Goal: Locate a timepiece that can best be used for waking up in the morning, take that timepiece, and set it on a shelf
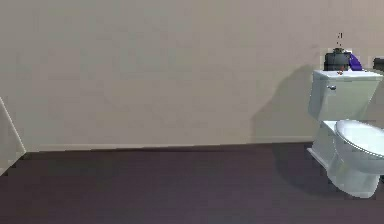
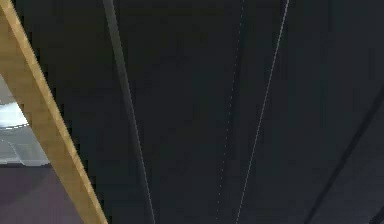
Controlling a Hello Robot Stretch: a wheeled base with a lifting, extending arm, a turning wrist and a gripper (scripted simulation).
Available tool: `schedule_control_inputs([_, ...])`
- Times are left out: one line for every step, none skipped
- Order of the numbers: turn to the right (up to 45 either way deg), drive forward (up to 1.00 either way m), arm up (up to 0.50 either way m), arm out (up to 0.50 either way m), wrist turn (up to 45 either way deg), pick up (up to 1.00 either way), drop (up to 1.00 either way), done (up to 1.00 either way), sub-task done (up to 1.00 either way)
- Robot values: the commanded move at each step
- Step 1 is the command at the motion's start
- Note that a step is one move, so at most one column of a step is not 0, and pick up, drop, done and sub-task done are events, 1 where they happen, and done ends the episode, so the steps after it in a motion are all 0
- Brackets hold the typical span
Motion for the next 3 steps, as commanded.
schedule_control_inputs([3.0, 0.00, 0.00, 0.00, 0.0, 0.00, 0.00, 0.00, 0.00])
schedule_control_inputs([0.0, 0.25, 0.00, 0.00, 0.0, 0.00, 0.00, 0.00, 0.00])
schedule_control_inputs([-6.0, 0.00, 0.00, 0.00, 0.0, 0.00, 0.00, 0.00, 0.00])
